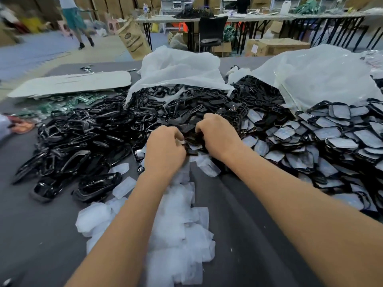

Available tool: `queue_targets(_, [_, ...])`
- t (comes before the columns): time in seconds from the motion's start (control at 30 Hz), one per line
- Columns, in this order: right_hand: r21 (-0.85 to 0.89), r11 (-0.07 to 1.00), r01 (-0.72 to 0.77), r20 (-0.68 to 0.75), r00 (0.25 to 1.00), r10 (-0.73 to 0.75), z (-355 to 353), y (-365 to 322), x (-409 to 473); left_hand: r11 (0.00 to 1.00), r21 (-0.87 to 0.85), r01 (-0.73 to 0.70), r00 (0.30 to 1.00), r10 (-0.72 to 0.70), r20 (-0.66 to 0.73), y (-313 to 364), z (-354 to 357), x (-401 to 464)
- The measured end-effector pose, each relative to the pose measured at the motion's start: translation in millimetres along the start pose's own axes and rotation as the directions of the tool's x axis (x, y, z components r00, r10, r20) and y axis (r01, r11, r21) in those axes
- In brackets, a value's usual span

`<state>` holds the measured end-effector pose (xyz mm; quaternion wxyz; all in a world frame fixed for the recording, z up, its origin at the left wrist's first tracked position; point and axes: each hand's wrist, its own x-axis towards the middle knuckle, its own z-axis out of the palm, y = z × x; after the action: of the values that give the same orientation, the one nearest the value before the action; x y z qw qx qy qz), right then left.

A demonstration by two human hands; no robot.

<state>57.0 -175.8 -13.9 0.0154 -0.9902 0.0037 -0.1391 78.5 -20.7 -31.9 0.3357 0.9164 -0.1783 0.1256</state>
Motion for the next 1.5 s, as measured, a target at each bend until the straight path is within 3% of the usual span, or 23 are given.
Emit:
queue_targets(0.17, [0.245,0.962,-0.121,-0.140,0.977,0.158,2,-6,2,0.999,0.012,0.049,0.996,-0.048,-0.073,-27,-24,-8])
queue_targets(0.33, [0.604,0.793,-0.075,-0.241,0.932,0.272,3,-38,-11,0.962,0.196,0.191,0.971,-0.156,-0.181,-68,-51,-27])
queue_targets(0.53, [0.845,0.531,-0.061,-0.099,0.958,0.267,19,-93,-23,0.919,0.292,0.264,0.962,-0.231,-0.142,-88,-65,-35])
queue_targets(0.67, [0.902,0.422,-0.095,-0.038,0.955,0.295,31,-97,-35,0.937,0.193,0.291,0.947,-0.252,-0.200,-90,-65,-37])
queue_targets(0.77, [0.976,0.191,-0.108,0.043,0.947,0.318,34,-92,-39,0.964,0.057,0.260,0.928,-0.234,-0.289,-86,-66,-38])
queue_targets(0.83, [0.988,0.102,-0.117,0.079,0.945,0.318,34,-90,-39,0.970,-0.105,0.219,0.922,-0.241,-0.302,-82,-65,-37])
queue_targets(0.93, [0.991,0.067,-0.116,0.090,0.947,0.309,35,-91,-38,0.870,-0.459,0.182,0.935,-0.297,-0.193,-75,-62,-37])
queue_targets(1.03, [0.993,0.035,-0.111,0.095,0.945,0.314,36,-92,-38,0.756,-0.632,0.172,0.945,-0.307,-0.110,-72,-59,-36])
queue_targets(1.3, [0.993,-0.023,-0.113,0.114,0.941,0.318,33,-92,-37,0.521,-0.837,0.167,0.956,-0.293,0.009,-72,-54,-30])
queue_targets(1.43, [0.995,-0.026,-0.100,0.103,0.942,0.319,33,-92,-37,0.344,-0.923,0.173,0.963,-0.258,0.084,-74,-50,-24])
queue_targets(1.5, [0.996,-0.020,-0.086,0.088,0.943,0.320,33,-92,-37,0.340,-0.925,0.172,0.960,-0.267,0.080,-75,-48,-22])
